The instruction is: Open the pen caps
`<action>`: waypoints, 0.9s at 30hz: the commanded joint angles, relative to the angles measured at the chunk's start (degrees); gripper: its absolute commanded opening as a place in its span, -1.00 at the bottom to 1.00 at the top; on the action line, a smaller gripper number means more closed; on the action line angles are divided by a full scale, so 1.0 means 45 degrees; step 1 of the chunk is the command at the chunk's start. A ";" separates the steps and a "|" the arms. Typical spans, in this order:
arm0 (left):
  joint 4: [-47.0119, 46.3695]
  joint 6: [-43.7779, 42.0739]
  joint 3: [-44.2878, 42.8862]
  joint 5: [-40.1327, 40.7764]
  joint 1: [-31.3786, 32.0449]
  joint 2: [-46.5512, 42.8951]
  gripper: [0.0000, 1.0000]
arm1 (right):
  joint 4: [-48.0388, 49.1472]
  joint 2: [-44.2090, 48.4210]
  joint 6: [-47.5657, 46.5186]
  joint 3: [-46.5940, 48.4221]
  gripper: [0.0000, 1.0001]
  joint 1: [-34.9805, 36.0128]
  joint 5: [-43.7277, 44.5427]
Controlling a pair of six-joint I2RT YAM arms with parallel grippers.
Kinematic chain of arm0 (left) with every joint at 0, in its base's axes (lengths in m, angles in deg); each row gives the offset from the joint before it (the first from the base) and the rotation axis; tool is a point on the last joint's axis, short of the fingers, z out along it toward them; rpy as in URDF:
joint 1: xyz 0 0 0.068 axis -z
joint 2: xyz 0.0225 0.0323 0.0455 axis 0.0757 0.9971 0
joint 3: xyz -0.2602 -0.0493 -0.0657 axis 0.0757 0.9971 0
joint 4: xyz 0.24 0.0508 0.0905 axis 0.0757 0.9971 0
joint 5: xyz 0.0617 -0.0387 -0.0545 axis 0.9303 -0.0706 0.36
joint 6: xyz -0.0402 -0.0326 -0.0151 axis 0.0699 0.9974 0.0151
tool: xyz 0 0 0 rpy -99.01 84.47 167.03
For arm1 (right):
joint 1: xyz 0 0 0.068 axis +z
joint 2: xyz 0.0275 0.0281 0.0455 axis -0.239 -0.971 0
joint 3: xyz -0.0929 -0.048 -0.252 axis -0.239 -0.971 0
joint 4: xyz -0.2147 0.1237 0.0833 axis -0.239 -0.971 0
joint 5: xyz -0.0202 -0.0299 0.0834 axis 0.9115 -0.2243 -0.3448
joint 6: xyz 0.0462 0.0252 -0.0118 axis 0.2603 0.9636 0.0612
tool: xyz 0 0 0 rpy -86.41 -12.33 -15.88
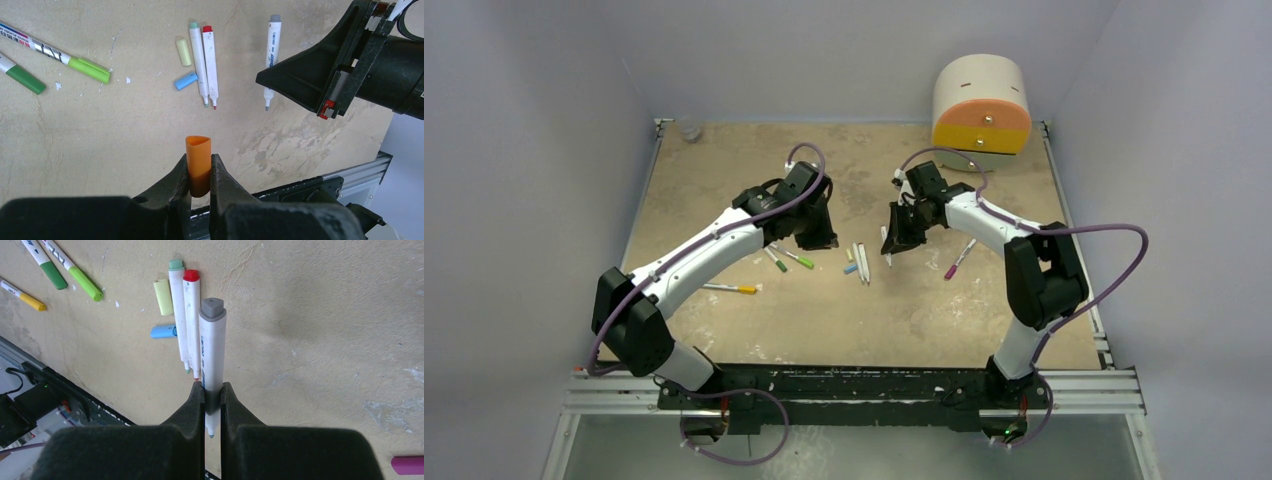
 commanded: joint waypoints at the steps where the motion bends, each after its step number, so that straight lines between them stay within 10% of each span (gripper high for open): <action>1: 0.0007 -0.0324 -0.0587 -0.0031 -0.0003 -0.0034 -1.00 | 0.0243 0.0044 -0.0108 0.0059 -1.00 0.0059 0.0124; 27: 0.0792 -0.0638 -0.1379 -0.0077 0.0009 0.0236 -1.00 | -0.1834 0.1706 -0.0608 0.0859 -1.00 0.0197 0.0926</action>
